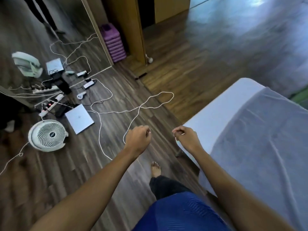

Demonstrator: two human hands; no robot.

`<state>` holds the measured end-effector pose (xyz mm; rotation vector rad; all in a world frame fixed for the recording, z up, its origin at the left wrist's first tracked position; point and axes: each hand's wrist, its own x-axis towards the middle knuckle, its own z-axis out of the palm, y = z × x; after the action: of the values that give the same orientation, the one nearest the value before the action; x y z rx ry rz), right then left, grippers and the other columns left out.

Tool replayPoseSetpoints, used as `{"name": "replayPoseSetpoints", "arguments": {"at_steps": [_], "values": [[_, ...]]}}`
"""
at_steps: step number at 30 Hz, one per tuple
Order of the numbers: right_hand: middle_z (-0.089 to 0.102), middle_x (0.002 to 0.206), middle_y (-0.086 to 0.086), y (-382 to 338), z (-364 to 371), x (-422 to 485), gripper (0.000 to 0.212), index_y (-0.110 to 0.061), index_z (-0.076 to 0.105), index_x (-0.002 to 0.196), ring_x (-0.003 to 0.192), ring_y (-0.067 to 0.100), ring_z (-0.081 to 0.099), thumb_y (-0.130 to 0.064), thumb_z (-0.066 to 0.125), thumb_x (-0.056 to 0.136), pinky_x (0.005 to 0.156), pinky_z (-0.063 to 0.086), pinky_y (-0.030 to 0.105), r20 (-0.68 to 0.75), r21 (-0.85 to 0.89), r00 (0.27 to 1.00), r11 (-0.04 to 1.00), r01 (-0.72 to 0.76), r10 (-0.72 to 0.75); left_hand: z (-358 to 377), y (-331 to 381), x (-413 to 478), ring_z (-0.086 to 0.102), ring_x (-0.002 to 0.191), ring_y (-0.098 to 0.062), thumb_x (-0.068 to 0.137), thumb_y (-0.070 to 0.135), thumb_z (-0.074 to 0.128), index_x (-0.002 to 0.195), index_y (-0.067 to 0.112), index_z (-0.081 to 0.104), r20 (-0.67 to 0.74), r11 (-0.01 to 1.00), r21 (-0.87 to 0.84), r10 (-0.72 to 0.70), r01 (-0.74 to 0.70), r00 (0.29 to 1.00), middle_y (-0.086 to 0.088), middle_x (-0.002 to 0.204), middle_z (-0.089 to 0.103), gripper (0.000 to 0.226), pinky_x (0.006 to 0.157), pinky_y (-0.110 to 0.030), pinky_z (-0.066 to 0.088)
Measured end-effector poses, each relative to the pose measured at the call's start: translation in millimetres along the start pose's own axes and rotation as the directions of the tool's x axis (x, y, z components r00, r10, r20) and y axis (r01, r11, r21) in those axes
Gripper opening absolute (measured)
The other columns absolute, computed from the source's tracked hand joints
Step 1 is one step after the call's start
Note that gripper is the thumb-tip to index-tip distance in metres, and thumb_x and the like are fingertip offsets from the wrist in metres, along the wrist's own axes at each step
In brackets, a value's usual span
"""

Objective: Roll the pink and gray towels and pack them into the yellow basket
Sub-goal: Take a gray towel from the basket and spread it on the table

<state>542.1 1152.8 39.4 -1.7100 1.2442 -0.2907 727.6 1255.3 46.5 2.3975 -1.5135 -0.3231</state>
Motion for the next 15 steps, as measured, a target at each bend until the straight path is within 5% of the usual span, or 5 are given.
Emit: {"name": "replayPoseSetpoints", "arguments": {"at_steps": [15], "values": [[0.071,0.081,-0.006,-53.6,-77.1,262.9,0.013,-0.024,0.07,0.086,0.083,0.012,0.067,-0.017,0.06,0.091,0.082,0.052,0.029,-0.201,0.291,0.937,0.93,-0.223,0.287,-14.3,30.9,370.4,0.063,0.087,-0.024,0.088,0.025,0.054,0.088,0.022,0.066,0.22,0.957,-0.03,0.289,-0.29,0.932,0.002,0.087,0.068,0.012,0.075,-0.039,0.047]]}}
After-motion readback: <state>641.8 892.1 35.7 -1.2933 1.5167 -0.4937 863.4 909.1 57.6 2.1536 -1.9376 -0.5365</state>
